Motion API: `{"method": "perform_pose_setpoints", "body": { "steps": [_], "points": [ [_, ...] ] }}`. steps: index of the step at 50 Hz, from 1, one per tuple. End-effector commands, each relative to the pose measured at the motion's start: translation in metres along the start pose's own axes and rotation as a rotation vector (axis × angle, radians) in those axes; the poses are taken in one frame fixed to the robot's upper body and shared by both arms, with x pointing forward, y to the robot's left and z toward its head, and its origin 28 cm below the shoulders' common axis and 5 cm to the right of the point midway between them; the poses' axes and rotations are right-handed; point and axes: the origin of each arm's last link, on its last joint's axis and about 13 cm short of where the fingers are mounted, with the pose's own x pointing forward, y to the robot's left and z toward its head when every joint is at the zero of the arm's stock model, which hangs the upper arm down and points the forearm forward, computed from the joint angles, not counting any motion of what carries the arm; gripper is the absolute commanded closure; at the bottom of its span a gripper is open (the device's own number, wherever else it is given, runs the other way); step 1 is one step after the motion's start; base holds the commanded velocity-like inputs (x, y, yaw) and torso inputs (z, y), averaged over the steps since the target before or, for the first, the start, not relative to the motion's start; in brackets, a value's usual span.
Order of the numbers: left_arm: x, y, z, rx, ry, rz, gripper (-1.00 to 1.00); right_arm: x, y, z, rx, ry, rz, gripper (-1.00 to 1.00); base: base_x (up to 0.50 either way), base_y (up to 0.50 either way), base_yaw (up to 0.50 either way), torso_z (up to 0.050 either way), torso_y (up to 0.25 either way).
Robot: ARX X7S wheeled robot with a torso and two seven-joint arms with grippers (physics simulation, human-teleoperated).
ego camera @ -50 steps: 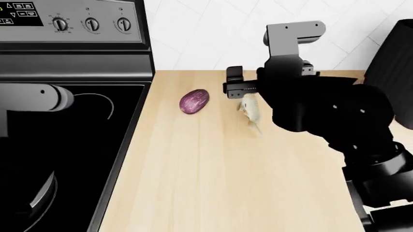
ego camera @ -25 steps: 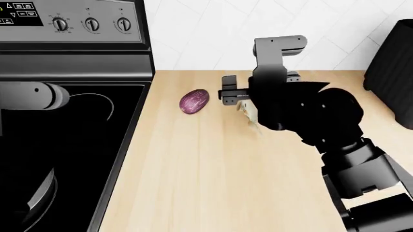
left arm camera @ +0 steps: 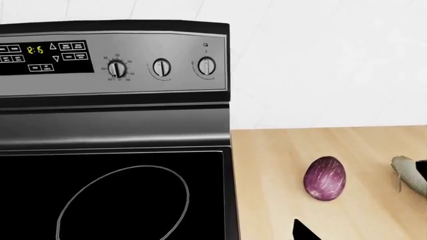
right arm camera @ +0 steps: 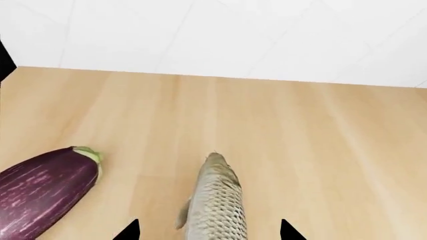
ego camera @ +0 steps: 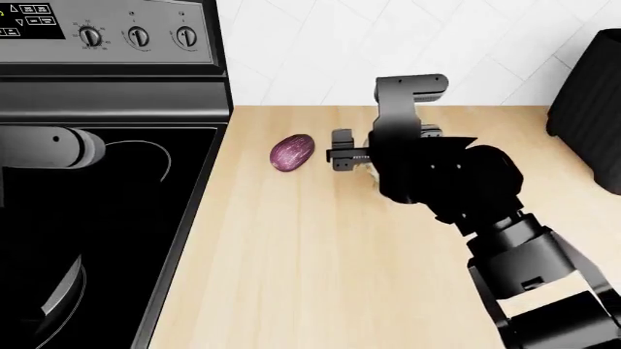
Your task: Place both pans onto different burners. Then place the eggplant and the fish on different pans.
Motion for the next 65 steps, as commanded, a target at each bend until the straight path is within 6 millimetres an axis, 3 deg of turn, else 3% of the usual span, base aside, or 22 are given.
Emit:
{"method": "perform_pose_setpoints", "body": {
  "steps": [1, 53, 54, 65],
  "points": [
    [0.000, 0.000, 0.000, 0.001, -0.002, -0.002, -1.00, 0.007, 0.002, -0.009, -0.011, 0.027, -0.001, -1.00, 0.00, 0.00, 0.00, 0.000, 0.000],
    [0.000, 0.000, -0.004, -0.001, 0.004, 0.001, -1.00, 0.034, 0.006, -0.038, -0.036, 0.114, -0.017, -1.00, 0.00, 0.00, 0.00, 0.000, 0.000],
    [0.000, 0.001, -0.004, -0.002, 0.004, 0.002, -1.00, 0.034, 0.006, -0.039, -0.036, 0.112, -0.017, 1.00, 0.00, 0.00, 0.00, 0.000, 0.000],
    [0.000, 0.001, -0.005, -0.005, 0.004, 0.004, -1.00, 0.031, 0.004, -0.036, -0.028, 0.104, -0.018, 1.00, 0.00, 0.00, 0.00, 0.000, 0.000]
  ]
}}
